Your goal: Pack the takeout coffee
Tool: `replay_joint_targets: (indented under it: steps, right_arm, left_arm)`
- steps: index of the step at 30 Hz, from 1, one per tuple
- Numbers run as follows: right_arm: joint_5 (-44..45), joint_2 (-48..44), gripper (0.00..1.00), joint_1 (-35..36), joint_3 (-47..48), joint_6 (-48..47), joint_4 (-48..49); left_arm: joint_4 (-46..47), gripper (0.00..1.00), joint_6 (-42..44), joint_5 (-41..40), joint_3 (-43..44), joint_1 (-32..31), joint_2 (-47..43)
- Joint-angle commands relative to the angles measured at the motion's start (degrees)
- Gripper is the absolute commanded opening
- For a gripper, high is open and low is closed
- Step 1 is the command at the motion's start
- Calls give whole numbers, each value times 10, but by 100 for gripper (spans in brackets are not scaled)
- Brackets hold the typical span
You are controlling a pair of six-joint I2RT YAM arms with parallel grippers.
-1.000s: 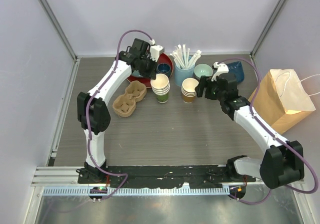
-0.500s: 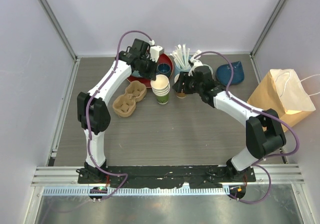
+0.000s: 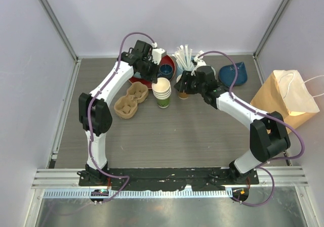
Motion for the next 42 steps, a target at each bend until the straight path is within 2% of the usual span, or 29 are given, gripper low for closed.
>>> replay_joint_targets:
  steps: [1,6,10,13,16,19,22,42]
  right_arm:
    - [-18,3,56,10,3,35,51]
    - [-31,25,54,18,10,50,66]
    - [-37,34,54,23,18,52,68]
    - [-41,41,53,23,16,55,69]
    - [-45,45,53,25,13,58,73]
    - [-48,47,53,25,11,59,74]
    - [-52,49,52,26,9,61,80]
    - [-36,35,53,34,22,44,51]
  left_arm:
    - [-11,6,12,7,9,-7,1]
    - [-15,10,17,4,8,-9,1]
    - [-11,18,18,1,9,-9,-3]
    - [-8,20,20,0,9,-8,-4]
    - [-9,19,23,-3,9,-9,-3]
    - [-11,11,25,-7,7,-9,-2]
    - [-13,0,25,-3,7,-9,-5]
    - [-10,0,-3,54,30,6,-43]
